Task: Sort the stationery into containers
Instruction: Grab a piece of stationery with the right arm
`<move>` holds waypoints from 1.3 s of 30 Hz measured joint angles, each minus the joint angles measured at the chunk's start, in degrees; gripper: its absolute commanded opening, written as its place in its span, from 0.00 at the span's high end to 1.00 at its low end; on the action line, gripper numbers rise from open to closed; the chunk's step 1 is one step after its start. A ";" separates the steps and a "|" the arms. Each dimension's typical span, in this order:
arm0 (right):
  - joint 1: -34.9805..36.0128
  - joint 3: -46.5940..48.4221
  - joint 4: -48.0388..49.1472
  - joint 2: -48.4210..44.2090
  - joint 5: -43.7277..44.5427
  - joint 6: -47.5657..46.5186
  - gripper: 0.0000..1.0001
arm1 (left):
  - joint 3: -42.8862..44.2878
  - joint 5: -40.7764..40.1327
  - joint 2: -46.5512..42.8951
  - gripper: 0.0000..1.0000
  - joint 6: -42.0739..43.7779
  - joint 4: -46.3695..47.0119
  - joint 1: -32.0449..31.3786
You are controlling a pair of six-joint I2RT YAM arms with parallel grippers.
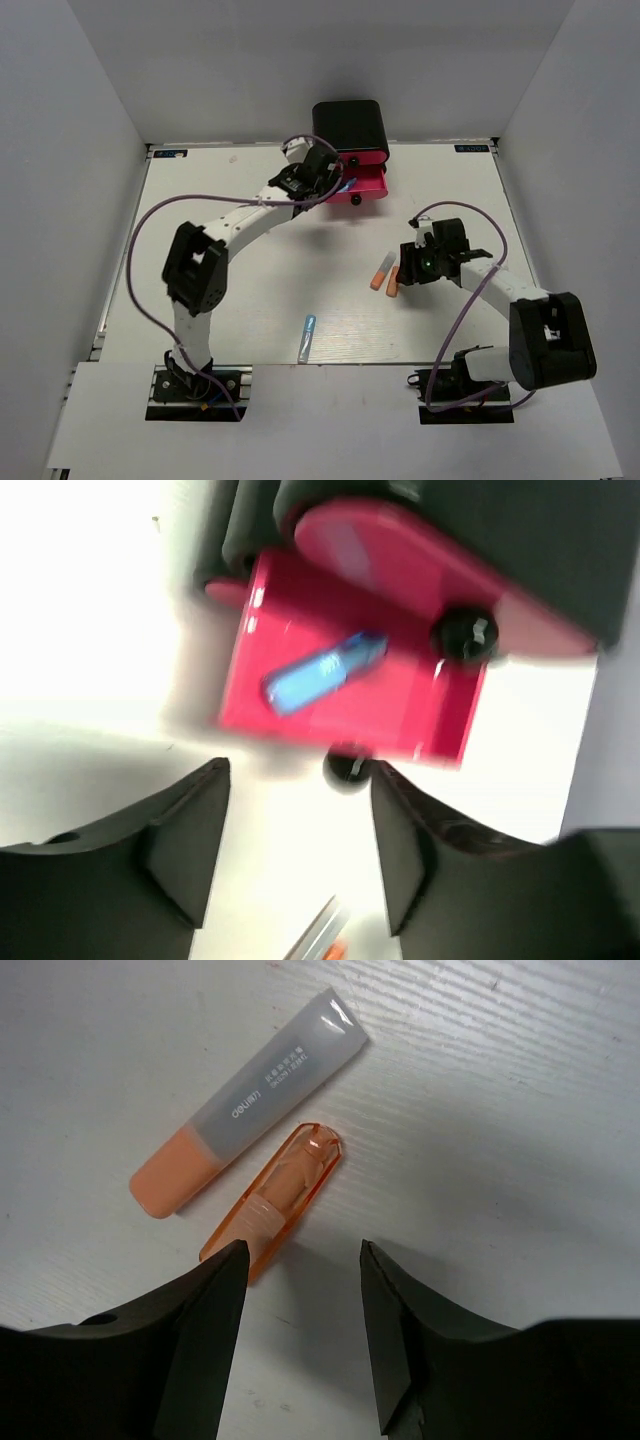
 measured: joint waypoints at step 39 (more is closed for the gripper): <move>10.29 12.26 -6.86 14.71 12.09 1.44 0.49 | -59.45 -2.16 -60.89 0.24 -1.55 -13.97 -0.98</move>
